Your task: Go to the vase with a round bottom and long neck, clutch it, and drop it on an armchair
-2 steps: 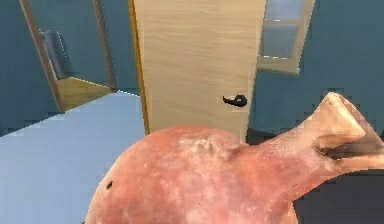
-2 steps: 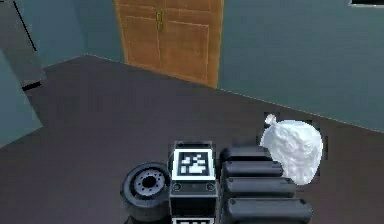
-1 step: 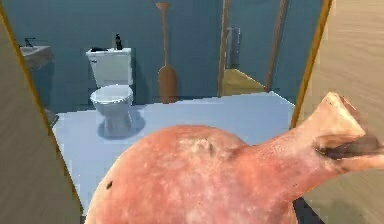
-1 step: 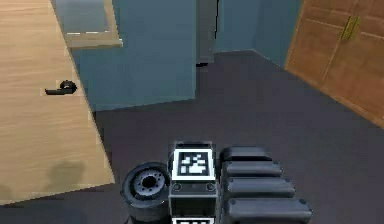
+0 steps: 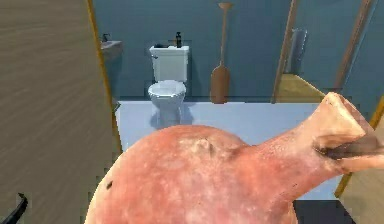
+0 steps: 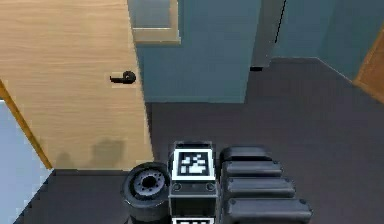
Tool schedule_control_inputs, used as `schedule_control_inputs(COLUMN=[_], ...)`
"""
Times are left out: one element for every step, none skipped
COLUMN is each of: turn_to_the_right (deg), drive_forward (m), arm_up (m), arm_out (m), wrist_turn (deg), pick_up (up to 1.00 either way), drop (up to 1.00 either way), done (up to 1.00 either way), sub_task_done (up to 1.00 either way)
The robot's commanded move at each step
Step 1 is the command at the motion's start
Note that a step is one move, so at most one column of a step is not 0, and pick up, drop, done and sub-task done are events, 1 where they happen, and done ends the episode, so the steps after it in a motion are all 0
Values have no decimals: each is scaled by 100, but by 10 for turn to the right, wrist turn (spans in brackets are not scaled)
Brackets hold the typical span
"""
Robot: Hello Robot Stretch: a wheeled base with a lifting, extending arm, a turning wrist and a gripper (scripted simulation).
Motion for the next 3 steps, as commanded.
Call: schedule_control_inputs(turn_to_the_right=[0,300,0], drive_forward=[15,0,100], arm_up=[0,0,0], arm_out=[0,0,0], wrist_turn=[0,0,0], pick_up=[0,0,0], drop=[0,0,0], done=[0,0,0], sub_task_done=[0,0,0])
